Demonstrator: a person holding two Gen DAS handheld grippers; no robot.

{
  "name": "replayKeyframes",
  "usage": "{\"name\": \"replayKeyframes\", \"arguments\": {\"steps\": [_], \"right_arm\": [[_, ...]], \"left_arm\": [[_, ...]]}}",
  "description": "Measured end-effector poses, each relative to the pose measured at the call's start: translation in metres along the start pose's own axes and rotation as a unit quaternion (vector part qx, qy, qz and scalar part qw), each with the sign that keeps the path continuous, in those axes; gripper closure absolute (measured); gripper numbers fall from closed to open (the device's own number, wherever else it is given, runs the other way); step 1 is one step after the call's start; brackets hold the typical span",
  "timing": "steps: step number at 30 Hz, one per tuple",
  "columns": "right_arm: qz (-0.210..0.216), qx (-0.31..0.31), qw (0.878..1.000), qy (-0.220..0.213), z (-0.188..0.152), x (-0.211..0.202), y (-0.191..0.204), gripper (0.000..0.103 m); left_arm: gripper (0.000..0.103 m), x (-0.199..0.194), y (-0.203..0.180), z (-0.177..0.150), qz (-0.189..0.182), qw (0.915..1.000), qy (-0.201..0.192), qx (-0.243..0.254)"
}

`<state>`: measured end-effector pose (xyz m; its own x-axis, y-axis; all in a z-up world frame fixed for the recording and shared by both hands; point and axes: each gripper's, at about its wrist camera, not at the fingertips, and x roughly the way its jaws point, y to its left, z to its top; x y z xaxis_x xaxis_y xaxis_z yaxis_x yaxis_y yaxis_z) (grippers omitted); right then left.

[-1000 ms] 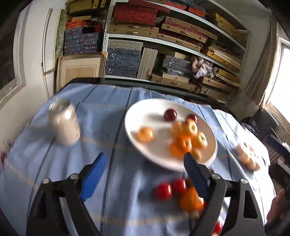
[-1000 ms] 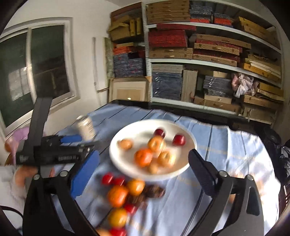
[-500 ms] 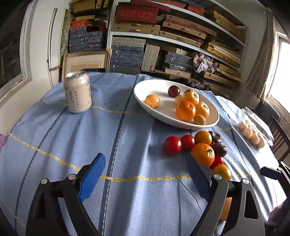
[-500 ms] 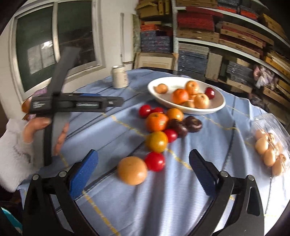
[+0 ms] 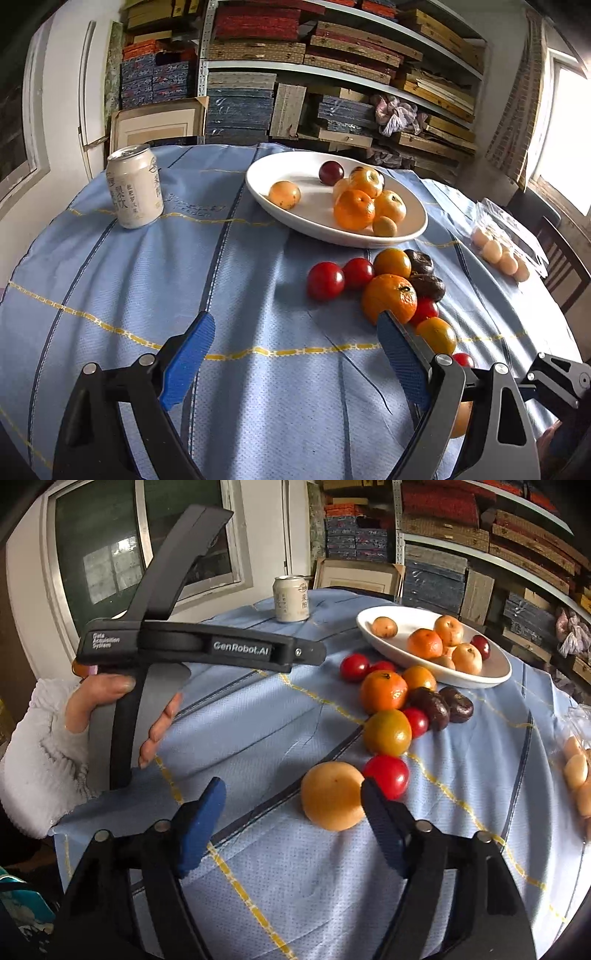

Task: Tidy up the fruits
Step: 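Move the right tool to a pale grapefruit and grasp it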

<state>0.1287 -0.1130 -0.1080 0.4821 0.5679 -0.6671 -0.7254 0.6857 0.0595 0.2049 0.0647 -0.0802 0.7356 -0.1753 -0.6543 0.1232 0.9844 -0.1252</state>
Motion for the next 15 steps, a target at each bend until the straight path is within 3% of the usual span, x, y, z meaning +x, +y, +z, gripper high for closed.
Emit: {"name": "replayKeyframes", "arguments": {"steps": [6,10,13,15], "right_arm": [[-0.002,0.039,0.999,0.019,0.004,0.012,-0.018,0.032],[-0.002,0.048,0.998,0.033,0.007,0.023,-0.021,0.041],[0.002,0.055,0.998,0.041,0.007,0.027,-0.026,0.058],[0.001,0.05,0.998,0.046,0.006,0.028,-0.025,0.06]], "left_arm": [[0.013,0.001,-0.002,0.0,-0.002,1.0,0.0,0.0],[0.013,0.003,-0.003,-0.001,-0.003,1.0,0.004,0.0],[0.013,0.005,-0.005,-0.001,-0.002,1.0,0.007,0.004],[0.013,0.005,-0.005,-0.002,0.0,0.9999,0.007,0.007]]}}
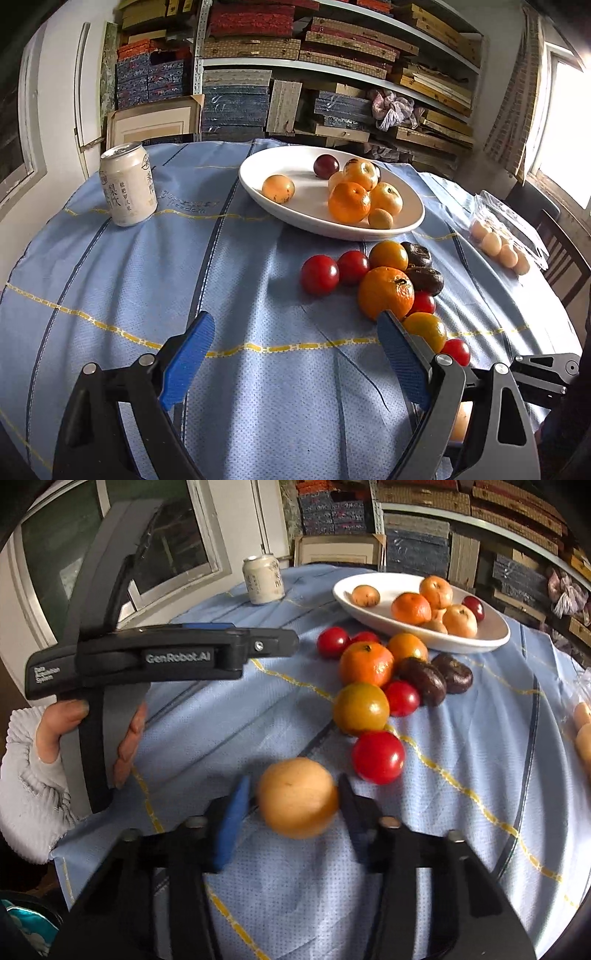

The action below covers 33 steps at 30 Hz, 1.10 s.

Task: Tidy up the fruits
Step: 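Move the right tool to a pale grapefruit and grasp it, then grasp a dark yellow fruit with the left tool while the right tool holds the grapefruit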

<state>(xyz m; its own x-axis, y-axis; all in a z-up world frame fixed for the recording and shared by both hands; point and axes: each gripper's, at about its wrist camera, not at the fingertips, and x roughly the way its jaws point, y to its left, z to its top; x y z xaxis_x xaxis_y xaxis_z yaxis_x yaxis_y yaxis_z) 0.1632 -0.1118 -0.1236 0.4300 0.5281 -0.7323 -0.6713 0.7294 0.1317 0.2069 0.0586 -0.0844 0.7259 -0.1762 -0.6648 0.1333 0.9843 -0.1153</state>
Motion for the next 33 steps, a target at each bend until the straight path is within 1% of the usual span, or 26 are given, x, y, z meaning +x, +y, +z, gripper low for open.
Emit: {"name": "replayKeyframes", "arguments": {"steps": [3,5,8,9,11,14,18,19,21,23,25,26,27,29,33], "right_arm": [[-0.025,-0.03,0.999,-0.004,-0.004,-0.005,0.005,0.06],[-0.053,-0.033,0.998,-0.016,-0.005,-0.013,-0.002,0.06],[-0.074,0.017,0.996,-0.04,-0.002,-0.03,-0.034,0.06],[-0.09,0.035,0.994,-0.043,-0.002,-0.033,-0.047,0.06],[-0.097,0.062,0.992,-0.043,-0.004,-0.035,-0.064,0.06],[-0.116,0.072,0.99,-0.045,-0.004,-0.035,-0.072,0.06],[-0.12,0.086,0.988,-0.038,-0.006,-0.03,-0.084,0.06],[-0.118,0.091,0.988,-0.037,-0.006,-0.029,-0.087,0.06],[-0.116,0.098,0.988,-0.039,-0.008,-0.03,-0.09,0.06],[-0.115,0.102,0.987,-0.04,-0.009,-0.031,-0.092,0.06],[-0.114,0.104,0.987,-0.041,-0.01,-0.032,-0.092,0.06],[-0.112,0.105,0.987,-0.041,-0.01,-0.033,-0.092,0.06],[-0.111,0.105,0.987,-0.042,-0.01,-0.033,-0.092,0.06],[-0.111,0.106,0.987,-0.042,-0.01,-0.033,-0.092,0.06],[-0.109,0.105,0.987,-0.047,-0.009,-0.035,-0.091,0.06]], "left_arm": [[0.013,0.0,-0.001,-0.001,-0.001,1.0,0.002,0.004],[0.013,0.001,-0.003,-0.002,-0.004,0.9999,0.003,0.01],[0.013,-0.001,-0.011,-0.004,-0.006,0.9995,0.0,0.031],[0.013,-0.001,-0.016,-0.005,-0.008,0.9991,-0.002,0.042],[0.013,-0.002,-0.022,-0.007,-0.015,0.9985,-0.004,0.053],[0.013,-0.003,-0.034,-0.01,-0.036,0.997,-0.008,0.069],[0.013,0.004,-0.054,-0.01,-0.028,0.9943,-0.004,0.102],[0.013,0.006,-0.058,-0.01,-0.03,0.9939,0.001,0.106],[0.013,0.008,-0.067,-0.013,-0.047,0.9919,0.011,0.118],[0.013,0.008,-0.078,-0.017,-0.043,0.9891,0.005,0.141],[0.02,0.01,-0.087,-0.017,-0.04,0.9868,0.004,0.157],[0.03,0.013,-0.088,-0.016,-0.043,0.9865,0.008,0.158],[0.04,0.015,-0.088,-0.015,-0.06,0.9865,0.012,0.152],[0.054,0.018,-0.088,-0.012,-0.087,0.9863,0.021,0.139],[0.054,0.021,-0.089,-0.011,-0.091,0.9867,0.022,0.133]]}}
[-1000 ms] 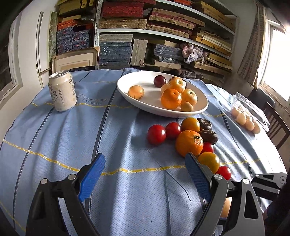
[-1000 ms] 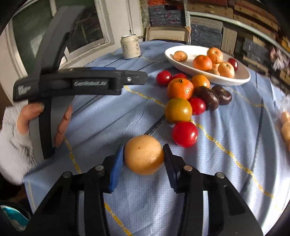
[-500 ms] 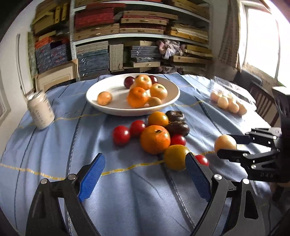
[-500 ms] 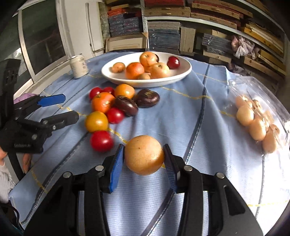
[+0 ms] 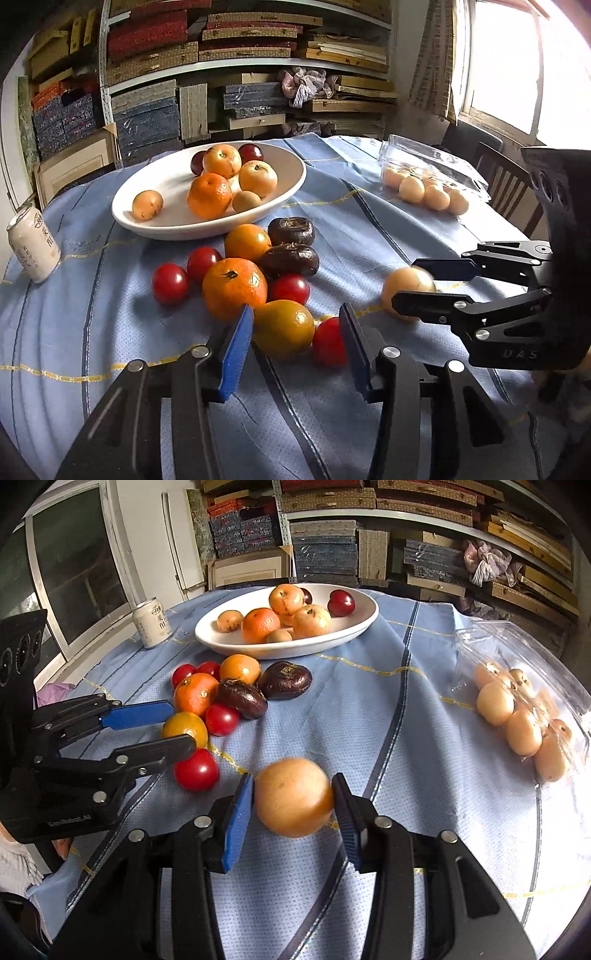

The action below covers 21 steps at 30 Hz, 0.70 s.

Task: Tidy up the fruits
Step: 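Grasp a dark yellow fruit with the left tool while the right tool holds the grapefruit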

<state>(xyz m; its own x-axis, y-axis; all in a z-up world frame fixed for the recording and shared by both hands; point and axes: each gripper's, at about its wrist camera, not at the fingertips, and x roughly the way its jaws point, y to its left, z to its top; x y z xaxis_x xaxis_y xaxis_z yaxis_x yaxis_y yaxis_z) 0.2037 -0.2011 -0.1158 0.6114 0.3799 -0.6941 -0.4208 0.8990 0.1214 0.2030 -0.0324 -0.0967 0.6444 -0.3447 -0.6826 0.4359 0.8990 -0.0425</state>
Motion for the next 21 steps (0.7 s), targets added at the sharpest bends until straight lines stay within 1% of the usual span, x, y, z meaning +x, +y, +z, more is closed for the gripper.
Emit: {"name": "replayKeyframes", "arguments": {"steps": [3,8,11,13,16,17,18,20,21], "right_arm": [[-0.001,0.0,1.0,0.0,0.0,-0.001,0.0,0.06],[0.001,-0.006,1.0,0.009,-0.002,0.001,0.003,0.061],[0.001,-0.012,1.0,0.015,-0.003,0.005,0.006,0.061],[0.003,-0.01,1.0,0.014,-0.003,0.005,0.006,0.061],[0.004,-0.01,1.0,0.016,-0.003,0.006,0.007,0.061],[0.005,-0.009,1.0,0.017,-0.003,0.006,0.006,0.061],[0.005,-0.009,1.0,0.018,-0.004,0.007,0.006,0.061],[0.006,-0.009,1.0,0.017,-0.004,0.006,0.007,0.061],[0.007,-0.009,1.0,0.018,-0.004,0.007,0.007,0.061]], "left_arm": [[0.054,0.0,0.0,0.0,-0.007,0.9999,0.002,-0.007],[0.053,-0.004,0.003,-0.003,-0.011,0.9998,0.014,-0.001],[0.052,0.0,0.015,-0.003,-0.02,0.9992,0.015,-0.031],[0.052,0.002,0.02,-0.003,-0.033,0.9984,0.018,-0.043],[0.053,0.001,0.02,-0.003,-0.045,0.9978,0.019,-0.045],[0.05,0.002,0.02,-0.004,-0.049,0.9976,0.02,-0.044],[0.044,0.004,0.019,-0.004,-0.064,0.9967,0.022,-0.044],[0.039,0.007,0.018,-0.005,-0.074,0.9958,0.026,-0.047],[0.039,0.008,0.017,-0.005,-0.076,0.9956,0.028,-0.047]]}}
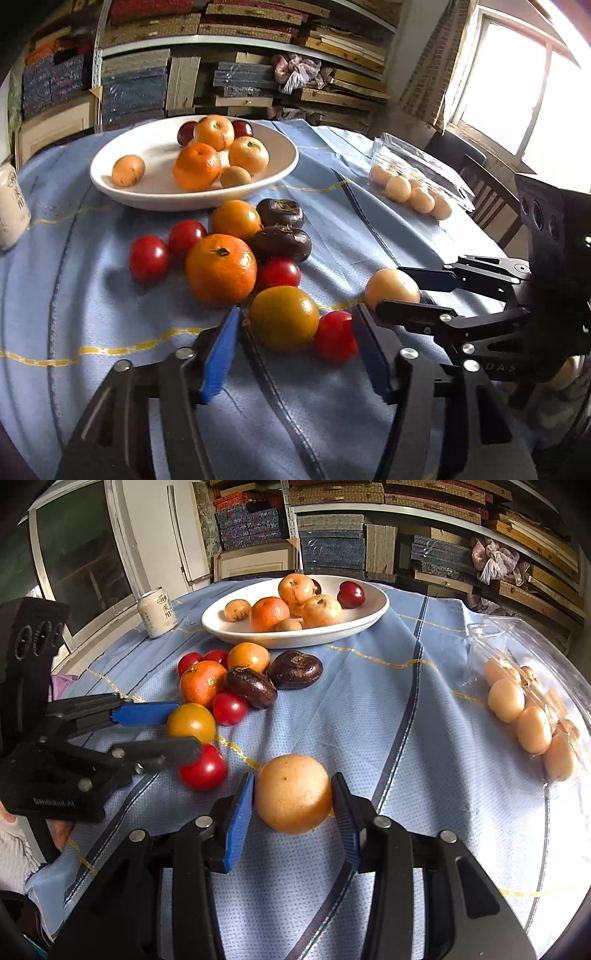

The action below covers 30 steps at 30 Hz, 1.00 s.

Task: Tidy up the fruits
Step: 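Grasp a dark yellow fruit with the left tool while the right tool holds the grapefruit, then carry both fruits onto the white plate and open both tools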

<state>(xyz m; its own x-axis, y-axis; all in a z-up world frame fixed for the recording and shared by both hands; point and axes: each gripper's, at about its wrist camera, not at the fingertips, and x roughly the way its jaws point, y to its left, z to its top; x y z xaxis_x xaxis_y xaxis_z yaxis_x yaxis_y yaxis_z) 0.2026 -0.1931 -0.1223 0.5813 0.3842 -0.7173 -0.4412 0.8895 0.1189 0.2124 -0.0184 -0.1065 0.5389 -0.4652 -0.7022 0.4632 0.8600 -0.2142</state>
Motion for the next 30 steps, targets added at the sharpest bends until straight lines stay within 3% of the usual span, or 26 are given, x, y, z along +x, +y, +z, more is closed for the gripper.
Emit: {"name": "replayKeyframes", "arguments": {"steps": [5,10,13,15,18,21,25,30], "right_arm": [[0.004,0.0,1.0,0.002,0.0,0.001,0.001,0.061],[0.009,-0.002,1.0,0.003,0.0,0.001,0.002,0.061],[0.009,-0.002,1.0,0.003,-0.001,0.001,0.002,0.061],[0.009,-0.002,1.0,0.004,-0.001,0.001,0.002,0.061],[0.01,-0.002,1.0,0.005,-0.001,0.001,0.002,0.061],[0.011,-0.002,1.0,0.006,-0.001,0.002,0.002,0.061],[0.011,-0.004,1.0,0.006,-0.001,0.002,0.003,0.061],[0.013,-0.012,1.0,0.007,-0.002,0.001,0.006,0.062]], "left_arm": [[0.041,0.002,-0.004,-0.002,-0.018,0.9998,0.011,0.007],[0.045,0.001,0.007,-0.002,-0.051,0.9983,0.014,-0.022],[0.053,-0.002,0.016,0.0,-0.061,0.9968,0.015,-0.049],[0.053,-0.001,0.023,0.0,-0.04,0.9971,0.015,-0.063],[0.054,-0.002,0.018,0.0,0.02,0.9992,0.009,-0.034],[0.057,0.006,0.009,0.0,0.053,0.9983,0.022,-0.004],[0.066,0.01,0.006,0.001,0.068,0.9973,0.026,0.006],[0.066,0.008,0.005,-0.004,0.069,0.9972,0.026,0.014]]}}
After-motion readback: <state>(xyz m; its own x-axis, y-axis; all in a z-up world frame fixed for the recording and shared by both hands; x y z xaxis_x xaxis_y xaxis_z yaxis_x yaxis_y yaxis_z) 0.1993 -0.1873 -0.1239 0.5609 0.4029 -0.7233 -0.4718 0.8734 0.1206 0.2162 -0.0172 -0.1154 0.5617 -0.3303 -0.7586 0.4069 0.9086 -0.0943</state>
